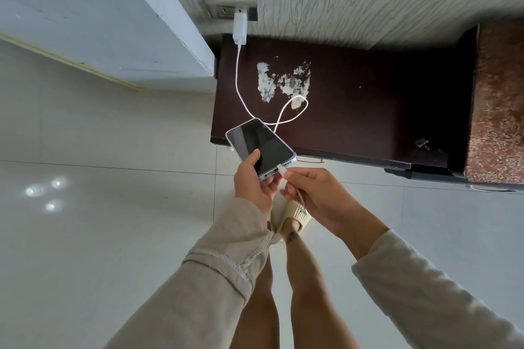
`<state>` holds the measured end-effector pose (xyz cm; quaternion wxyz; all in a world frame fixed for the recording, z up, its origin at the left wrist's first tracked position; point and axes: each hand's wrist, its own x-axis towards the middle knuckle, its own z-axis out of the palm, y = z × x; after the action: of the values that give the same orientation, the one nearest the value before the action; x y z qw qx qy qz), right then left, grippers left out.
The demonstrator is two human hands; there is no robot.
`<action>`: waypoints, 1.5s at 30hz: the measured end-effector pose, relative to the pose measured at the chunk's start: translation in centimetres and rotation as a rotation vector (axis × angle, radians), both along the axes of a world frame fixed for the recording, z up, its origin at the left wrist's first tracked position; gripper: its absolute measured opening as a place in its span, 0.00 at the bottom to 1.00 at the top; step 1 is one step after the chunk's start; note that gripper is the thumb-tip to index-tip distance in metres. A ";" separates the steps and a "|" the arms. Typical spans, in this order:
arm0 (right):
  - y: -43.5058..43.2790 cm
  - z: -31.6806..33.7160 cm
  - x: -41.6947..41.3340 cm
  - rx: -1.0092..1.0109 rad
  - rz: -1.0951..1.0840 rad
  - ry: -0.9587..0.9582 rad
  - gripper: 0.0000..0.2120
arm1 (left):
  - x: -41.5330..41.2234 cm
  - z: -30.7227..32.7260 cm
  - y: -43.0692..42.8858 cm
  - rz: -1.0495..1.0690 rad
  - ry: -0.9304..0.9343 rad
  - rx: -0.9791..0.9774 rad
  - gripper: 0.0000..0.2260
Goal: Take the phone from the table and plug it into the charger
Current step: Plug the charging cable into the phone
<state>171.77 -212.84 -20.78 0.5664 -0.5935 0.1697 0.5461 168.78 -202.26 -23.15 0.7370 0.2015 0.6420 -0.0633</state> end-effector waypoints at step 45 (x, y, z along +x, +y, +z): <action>-3.9 -5.0 -0.3 -0.502 0.915 -0.848 0.09 | 0.9 -2.0 4.1 -0.312 -0.203 0.237 0.11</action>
<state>171.49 -216.72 -25.80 0.1404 -0.8824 -0.2145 0.3946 169.70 -198.19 -25.16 0.7503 0.3891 0.5285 -0.0801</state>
